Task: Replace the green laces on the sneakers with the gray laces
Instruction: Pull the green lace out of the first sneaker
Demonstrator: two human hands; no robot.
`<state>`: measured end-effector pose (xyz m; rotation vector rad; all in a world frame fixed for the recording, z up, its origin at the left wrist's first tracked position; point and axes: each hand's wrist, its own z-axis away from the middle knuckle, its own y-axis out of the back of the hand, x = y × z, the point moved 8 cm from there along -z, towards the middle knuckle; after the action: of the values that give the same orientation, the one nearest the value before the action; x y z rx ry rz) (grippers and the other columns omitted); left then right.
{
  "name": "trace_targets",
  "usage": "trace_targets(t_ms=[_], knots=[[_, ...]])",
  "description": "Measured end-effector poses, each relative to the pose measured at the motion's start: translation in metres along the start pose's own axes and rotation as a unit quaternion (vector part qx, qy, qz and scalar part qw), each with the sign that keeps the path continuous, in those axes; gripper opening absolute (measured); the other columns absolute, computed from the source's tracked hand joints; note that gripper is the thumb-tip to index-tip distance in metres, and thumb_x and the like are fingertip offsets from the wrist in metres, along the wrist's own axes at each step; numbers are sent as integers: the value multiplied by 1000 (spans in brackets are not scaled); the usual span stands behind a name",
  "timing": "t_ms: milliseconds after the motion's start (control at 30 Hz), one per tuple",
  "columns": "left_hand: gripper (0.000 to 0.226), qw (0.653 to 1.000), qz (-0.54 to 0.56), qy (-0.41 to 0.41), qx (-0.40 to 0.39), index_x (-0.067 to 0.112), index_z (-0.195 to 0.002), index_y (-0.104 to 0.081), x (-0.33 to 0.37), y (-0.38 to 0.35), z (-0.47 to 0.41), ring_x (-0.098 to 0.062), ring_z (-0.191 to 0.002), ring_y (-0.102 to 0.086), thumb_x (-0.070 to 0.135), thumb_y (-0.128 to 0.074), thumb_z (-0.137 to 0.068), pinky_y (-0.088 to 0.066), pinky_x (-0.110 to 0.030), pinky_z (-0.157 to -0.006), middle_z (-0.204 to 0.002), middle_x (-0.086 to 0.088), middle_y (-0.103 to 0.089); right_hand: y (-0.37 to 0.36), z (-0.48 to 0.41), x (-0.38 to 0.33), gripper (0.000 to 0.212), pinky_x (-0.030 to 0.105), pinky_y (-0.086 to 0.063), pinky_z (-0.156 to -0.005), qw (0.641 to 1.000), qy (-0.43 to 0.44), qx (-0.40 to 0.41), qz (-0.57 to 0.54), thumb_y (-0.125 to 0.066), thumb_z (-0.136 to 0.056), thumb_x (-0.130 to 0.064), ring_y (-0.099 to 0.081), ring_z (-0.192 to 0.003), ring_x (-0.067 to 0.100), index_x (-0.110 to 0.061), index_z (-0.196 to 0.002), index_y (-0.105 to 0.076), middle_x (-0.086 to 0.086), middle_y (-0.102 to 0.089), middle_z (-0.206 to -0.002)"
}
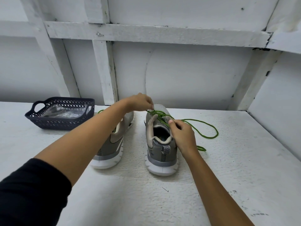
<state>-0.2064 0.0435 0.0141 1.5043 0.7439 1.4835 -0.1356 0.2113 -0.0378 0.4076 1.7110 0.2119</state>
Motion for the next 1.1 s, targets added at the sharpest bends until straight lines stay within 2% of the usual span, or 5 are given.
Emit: trace_targets(t_ms=[233,500,633,800,1100], knots=[[19,998,53,-17,-19,12,-91,-65,-3,-10,14,-16,-97,-51,24,-51,-96,-37,-25,-78,-95,-1,-61,1,1,-1,25,14,-37,-62,1000,-2,0,-2,-51,-94,-35,-56,-83,13,-18,-96,-70,-5,-63,-81],[20,926,185,162,286,4,-100,-57,-61,65,21,-30,-100,-49,8,-40,-92,-38,-32,-79,-108,-16,-54,0,1,1,26,12,-36,-61,1000,-7,-1,-8,-51,-94,-35,-55,-83,11,-17,-98,-69,-4,-64,-85],[43,969,-3,92,230,21,-131,-49,-40,47,16,-34,-137,-22,10,-44,-90,-25,-45,-110,-145,-15,-33,0,1,1,25,12,-35,-60,1000,-4,-4,-5,-51,-94,-35,-54,-81,10,-18,-97,-69,-5,-62,-84],[22,988,-147,-37,40,37,-109,-66,-8,-9,7,-26,-136,-26,37,-56,-90,-20,-53,-111,-140,2,-42,-1,1,-2,19,12,-35,-58,1000,4,-8,1,-51,-94,-34,-52,-74,7,-24,-83,-64,-9,-59,-74],[21,971,214,11,106,7,-105,-68,-13,20,19,-16,-103,-54,18,-56,-93,-35,-21,-86,-104,-3,-62,0,2,-2,20,14,-37,-59,1000,11,-9,-3,-51,-94,-34,-52,-74,5,-24,-85,-65,-9,-60,-75]])
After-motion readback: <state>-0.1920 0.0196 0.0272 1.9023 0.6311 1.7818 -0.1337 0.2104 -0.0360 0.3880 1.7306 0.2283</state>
